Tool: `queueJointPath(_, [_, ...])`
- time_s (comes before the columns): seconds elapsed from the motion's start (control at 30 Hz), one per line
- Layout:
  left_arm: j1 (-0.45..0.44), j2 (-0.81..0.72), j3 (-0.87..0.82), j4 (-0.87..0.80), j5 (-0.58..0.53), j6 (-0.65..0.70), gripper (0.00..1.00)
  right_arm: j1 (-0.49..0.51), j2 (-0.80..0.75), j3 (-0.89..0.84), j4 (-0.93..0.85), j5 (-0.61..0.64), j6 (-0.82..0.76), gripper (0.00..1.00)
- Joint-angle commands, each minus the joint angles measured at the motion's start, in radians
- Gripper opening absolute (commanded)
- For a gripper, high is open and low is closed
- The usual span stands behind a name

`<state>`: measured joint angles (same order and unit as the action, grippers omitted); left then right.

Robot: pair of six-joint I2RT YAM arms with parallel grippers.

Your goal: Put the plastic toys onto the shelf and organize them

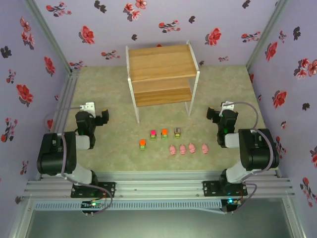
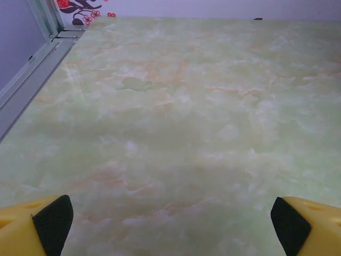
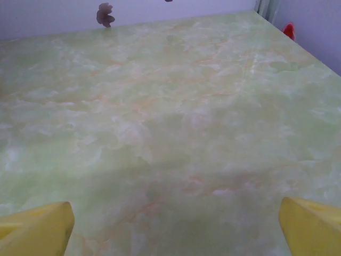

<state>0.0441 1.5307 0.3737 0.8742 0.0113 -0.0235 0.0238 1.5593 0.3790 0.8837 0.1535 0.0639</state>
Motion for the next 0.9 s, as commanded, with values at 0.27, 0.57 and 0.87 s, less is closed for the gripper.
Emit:
queueJointPath(0.27, [-0.006, 0.009, 0.022, -0.001, 0.007, 0.014, 1.00, -0.009, 0.006, 0.021, -0.013, 0.008, 0.022, 0.99])
queueJointPath(0.57, [0.030, 0.008, -0.002, 0.044, 0.066, -0.003, 1.00, -0.010, 0.007, 0.022, -0.015, 0.007, 0.023, 0.99])
queueJointPath(0.87, [0.042, 0.008, -0.013, 0.066, 0.089, -0.003, 1.00, -0.009, 0.007, 0.023, -0.017, 0.007, 0.022, 0.99])
